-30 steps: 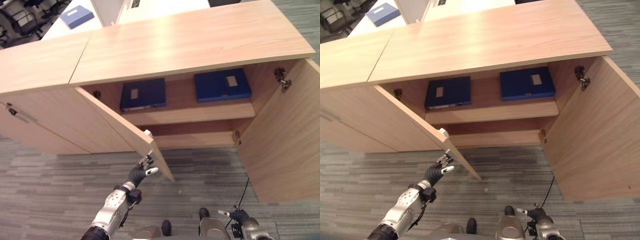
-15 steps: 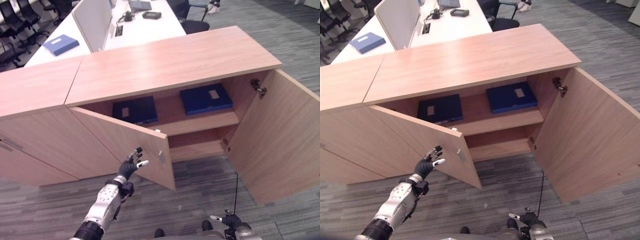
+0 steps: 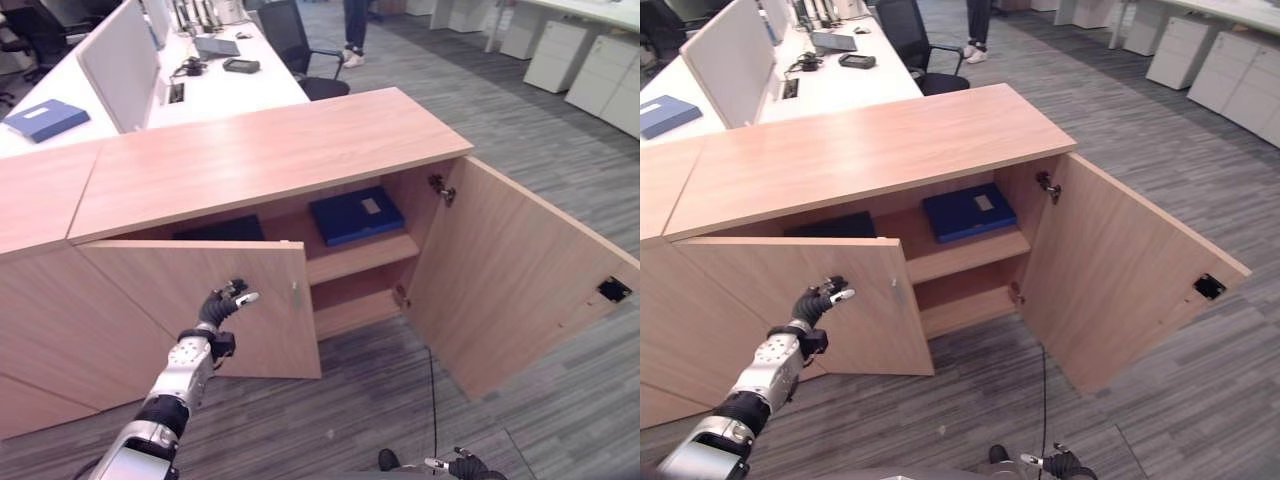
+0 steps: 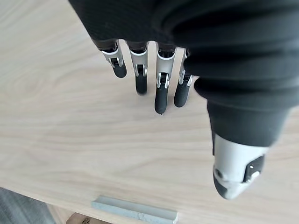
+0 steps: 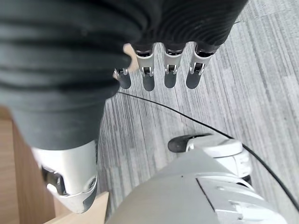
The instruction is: Put the empty folder in the office cabinet
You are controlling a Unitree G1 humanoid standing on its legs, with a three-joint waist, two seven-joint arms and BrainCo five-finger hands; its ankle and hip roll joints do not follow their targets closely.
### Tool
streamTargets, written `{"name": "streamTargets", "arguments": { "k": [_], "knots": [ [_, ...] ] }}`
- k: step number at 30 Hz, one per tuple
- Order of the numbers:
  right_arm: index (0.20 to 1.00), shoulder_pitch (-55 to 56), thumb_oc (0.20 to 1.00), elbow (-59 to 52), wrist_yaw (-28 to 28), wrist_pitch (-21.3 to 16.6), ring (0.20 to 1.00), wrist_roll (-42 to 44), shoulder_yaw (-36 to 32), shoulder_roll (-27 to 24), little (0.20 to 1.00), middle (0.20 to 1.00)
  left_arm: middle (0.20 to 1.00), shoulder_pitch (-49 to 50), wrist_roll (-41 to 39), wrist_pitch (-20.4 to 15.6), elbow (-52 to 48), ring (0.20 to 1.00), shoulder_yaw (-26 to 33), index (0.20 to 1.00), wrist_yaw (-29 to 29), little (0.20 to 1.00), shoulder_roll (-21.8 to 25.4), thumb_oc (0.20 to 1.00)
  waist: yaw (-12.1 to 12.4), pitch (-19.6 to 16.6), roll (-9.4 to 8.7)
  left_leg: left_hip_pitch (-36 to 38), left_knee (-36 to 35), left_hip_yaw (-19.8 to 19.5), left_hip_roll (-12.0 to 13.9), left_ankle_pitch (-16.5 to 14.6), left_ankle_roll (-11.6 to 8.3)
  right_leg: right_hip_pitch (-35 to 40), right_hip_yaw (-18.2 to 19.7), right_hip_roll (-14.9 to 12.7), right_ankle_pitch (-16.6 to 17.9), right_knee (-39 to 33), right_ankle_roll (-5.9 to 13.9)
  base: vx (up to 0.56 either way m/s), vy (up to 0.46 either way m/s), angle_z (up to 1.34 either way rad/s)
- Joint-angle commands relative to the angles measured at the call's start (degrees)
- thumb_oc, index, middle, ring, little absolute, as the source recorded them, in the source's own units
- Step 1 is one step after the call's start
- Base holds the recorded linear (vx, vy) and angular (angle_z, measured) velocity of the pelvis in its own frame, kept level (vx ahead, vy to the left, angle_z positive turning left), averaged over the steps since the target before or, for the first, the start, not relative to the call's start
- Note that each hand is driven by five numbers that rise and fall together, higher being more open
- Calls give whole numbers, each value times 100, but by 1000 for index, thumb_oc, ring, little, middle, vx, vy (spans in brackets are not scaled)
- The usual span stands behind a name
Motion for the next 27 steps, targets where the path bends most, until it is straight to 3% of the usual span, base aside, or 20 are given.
{"name": "streamTargets", "arguments": {
  "k": [1,9,16,20,23,25,27],
  "knots": [
    [1000,-264,1000,65,48,-111,1000,-106,212,-140,1000,1000,1000,-1468,-179,-452,438,1000,119,1000,91,1000,330,1000,-122,140,79,216,77,242,166,-420,-163,187,-301,-247,-449,373,584,40,64,-35],
    [1000,-348,1000,-47,95,-172,1000,-88,378,-116,1000,1000,1000,-2440,-266,-446,1214,1000,149,1000,265,1000,657,1000,-327,189,-76,177,77,540,153,-487,-134,-112,-108,-211,-229,377,702,5,39,-33],
    [1000,-322,1000,-34,58,-183,1000,3,352,-66,1000,1000,1000,-2141,-395,-551,838,1000,238,1000,341,1000,326,1000,-276,242,-168,199,77,537,146,-515,-106,-102,-209,-273,-223,424,702,-19,15,-10],
    [1000,-355,1000,-52,-15,-154,1000,95,84,-17,1000,1000,1000,-836,-107,-586,-222,1000,87,1000,228,1000,-413,1000,-44,332,-189,236,77,359,104,-541,-26,-102,-518,-358,-300,776,702,-73,5,5],
    [1000,-481,1000,-22,-57,-108,1000,165,-150,-35,1000,1000,1000,203,108,-451,-722,1000,-33,1000,-1,1000,-669,1000,198,573,-79,262,94,362,193,-491,13,-381,-1267,-333,-201,1530,702,-104,-28,2],
    [1000,-471,1000,-12,-60,-109,1000,193,-206,-28,1000,1000,1000,456,136,-421,-833,1000,-38,1000,-68,1000,-727,1000,219,591,-51,266,95,357,202,-480,27,-406,-1447,-337,-220,1678,702,-48,-1,-24],
    [1000,-504,1000,28,-99,-91,1000,243,-381,-2,1000,1000,1000,963,142,-355,-1032,1000,-10,1000,-213,1000,-816,1000,340,611,-19,266,79,391,203,-485,14,-438,-1935,-587,-155,1724,702,-49,-38,-1]
  ]
}}
